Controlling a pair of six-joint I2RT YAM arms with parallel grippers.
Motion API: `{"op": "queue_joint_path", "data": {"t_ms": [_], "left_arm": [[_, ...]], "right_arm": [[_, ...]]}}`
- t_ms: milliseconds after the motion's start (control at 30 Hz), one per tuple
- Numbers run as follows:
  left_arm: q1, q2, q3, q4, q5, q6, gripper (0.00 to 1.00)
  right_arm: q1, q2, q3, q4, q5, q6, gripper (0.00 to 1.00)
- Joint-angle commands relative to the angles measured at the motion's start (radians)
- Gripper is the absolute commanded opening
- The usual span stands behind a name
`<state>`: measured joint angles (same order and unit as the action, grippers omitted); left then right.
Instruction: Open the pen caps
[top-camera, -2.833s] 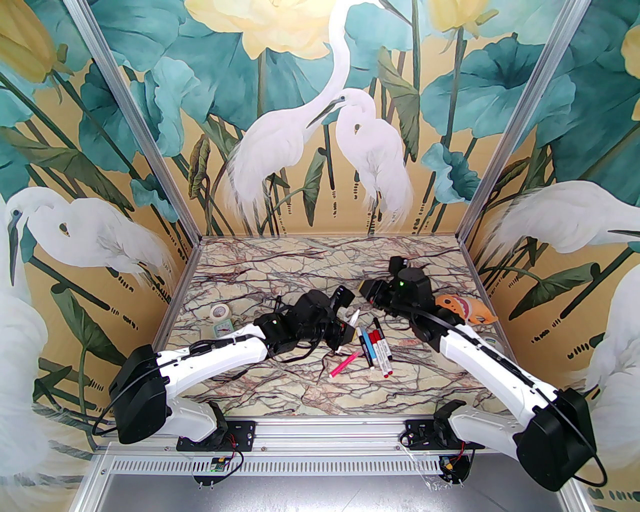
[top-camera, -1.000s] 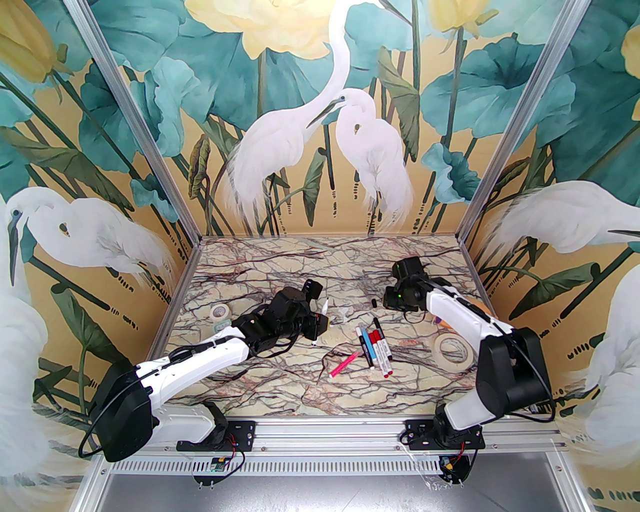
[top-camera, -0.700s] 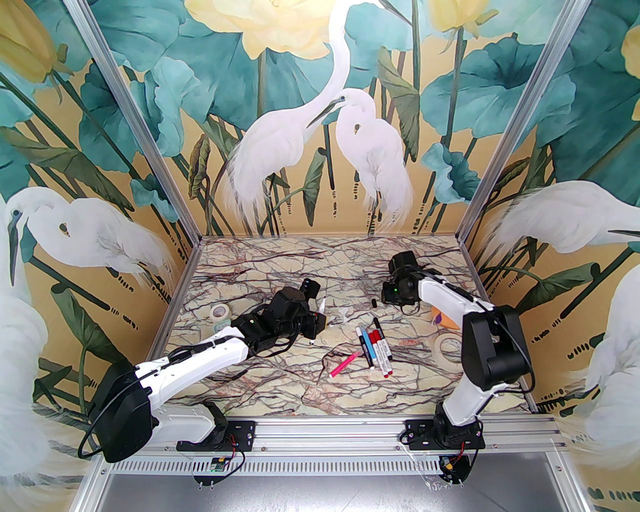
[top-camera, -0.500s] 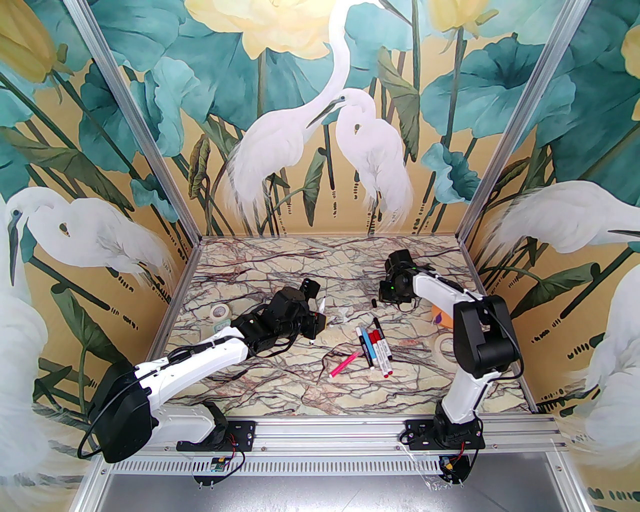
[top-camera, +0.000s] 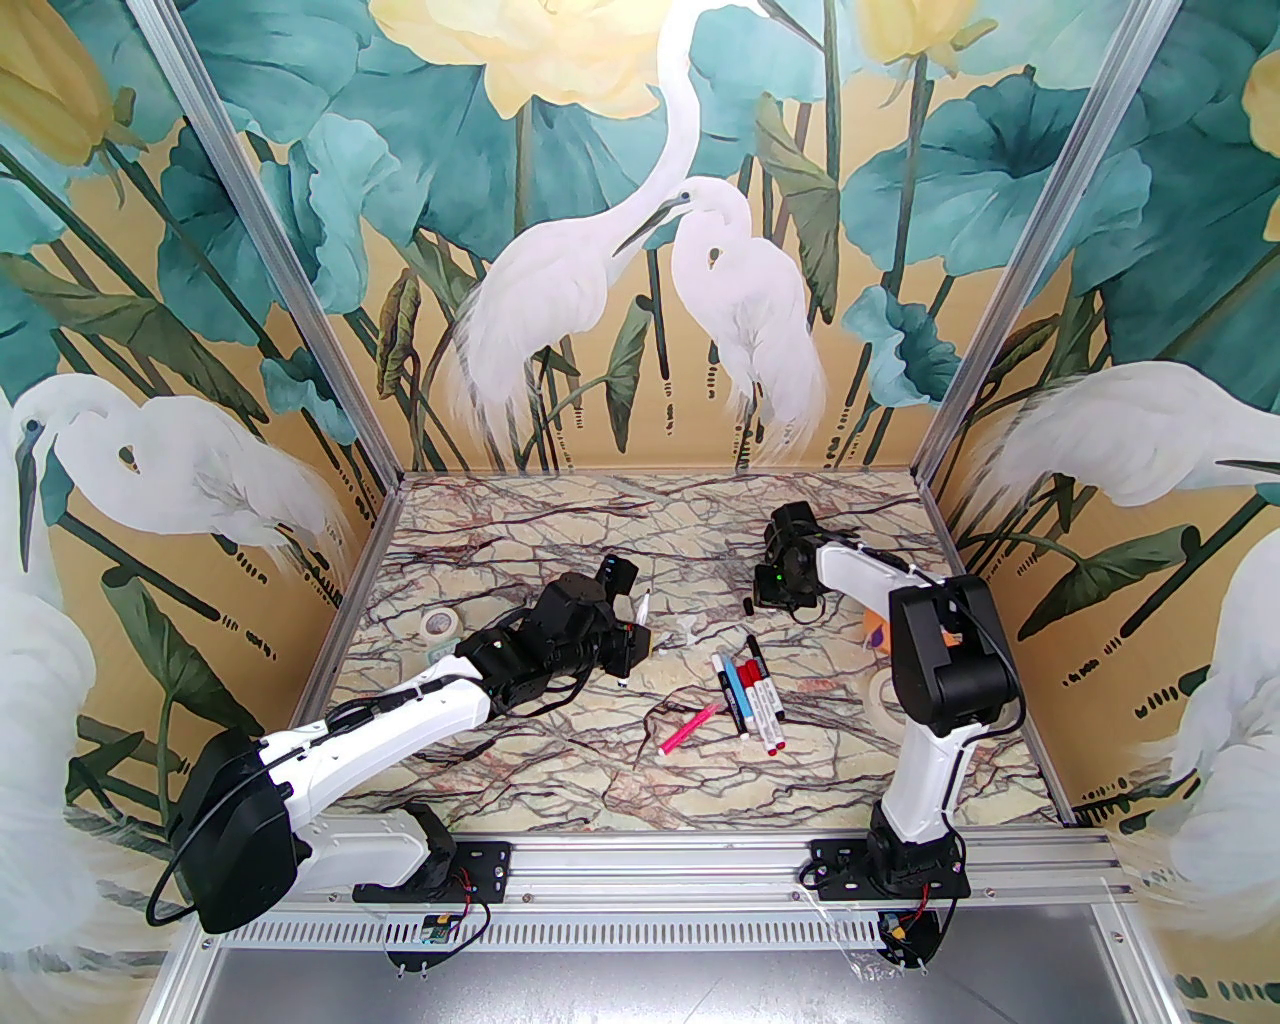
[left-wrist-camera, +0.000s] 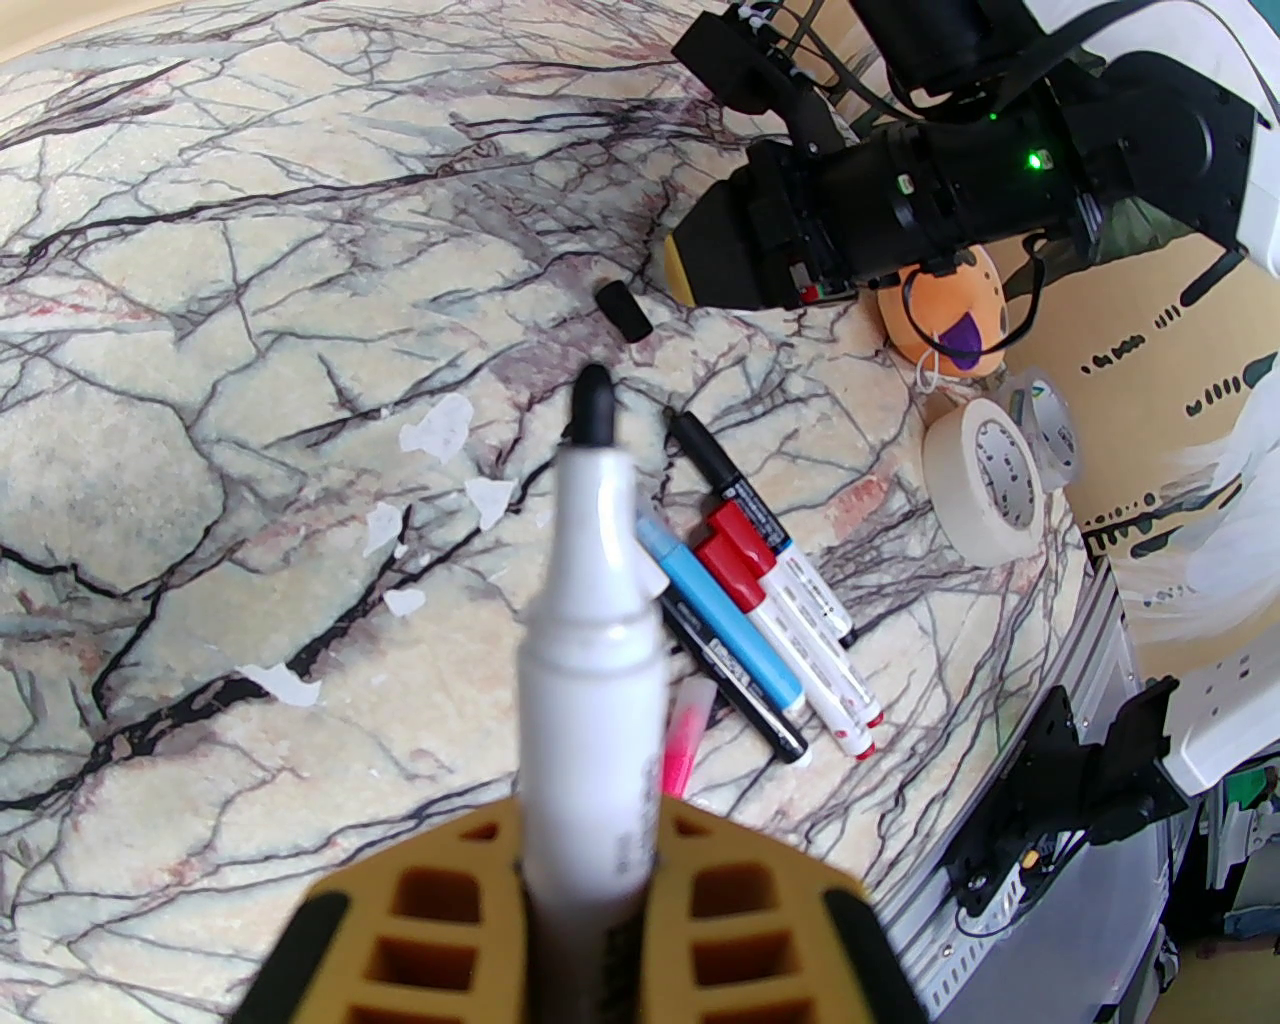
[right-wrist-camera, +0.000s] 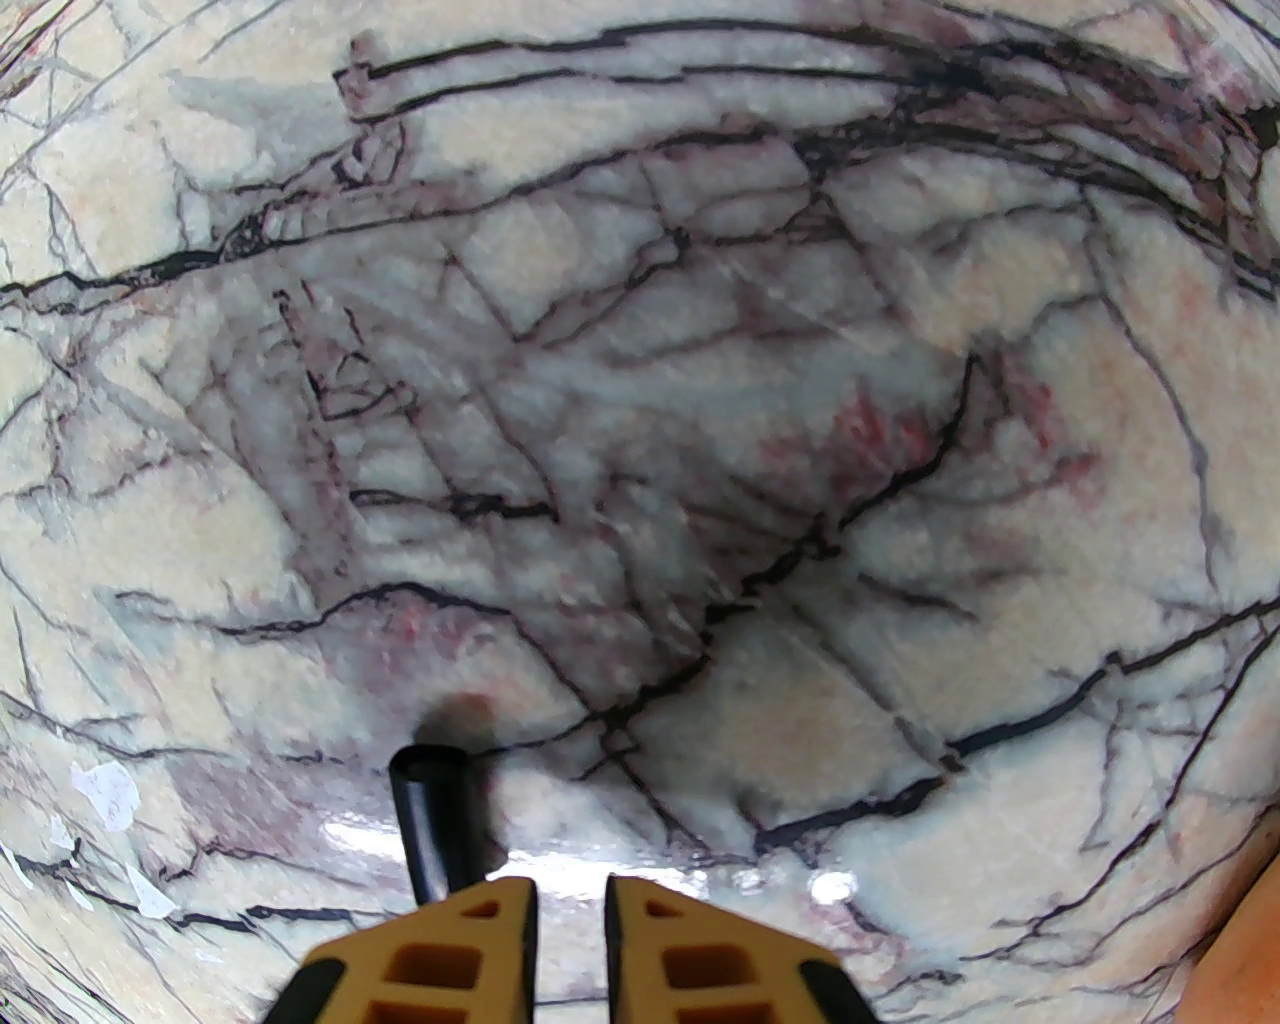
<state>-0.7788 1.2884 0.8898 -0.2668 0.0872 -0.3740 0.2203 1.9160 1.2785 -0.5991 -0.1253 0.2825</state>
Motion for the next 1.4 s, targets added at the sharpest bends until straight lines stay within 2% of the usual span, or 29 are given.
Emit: {"op": "queue_joint_path", "data": {"t_ms": [0, 500, 1367], "left_arm": [[0.007, -0.017, -0.017, -0.001, -0.007, 0.002, 0.07], [0.007, -0.009, -0.019, 0.004, 0.005, -0.001, 0.07], [0.007, -0.031, -0.03, -0.017, 0.003, -0.008, 0.07]], "right_arm": [[-0.007, 0.02, 0.023, 0.013, -0.009, -0.014, 0.15], [-0.007, 0.059, 0.04, 0.028, -0.024, -0.006, 0.17], [-0.006, 0.089, 0.071, 0.01, -0.036, -0.008, 0.26]]}}
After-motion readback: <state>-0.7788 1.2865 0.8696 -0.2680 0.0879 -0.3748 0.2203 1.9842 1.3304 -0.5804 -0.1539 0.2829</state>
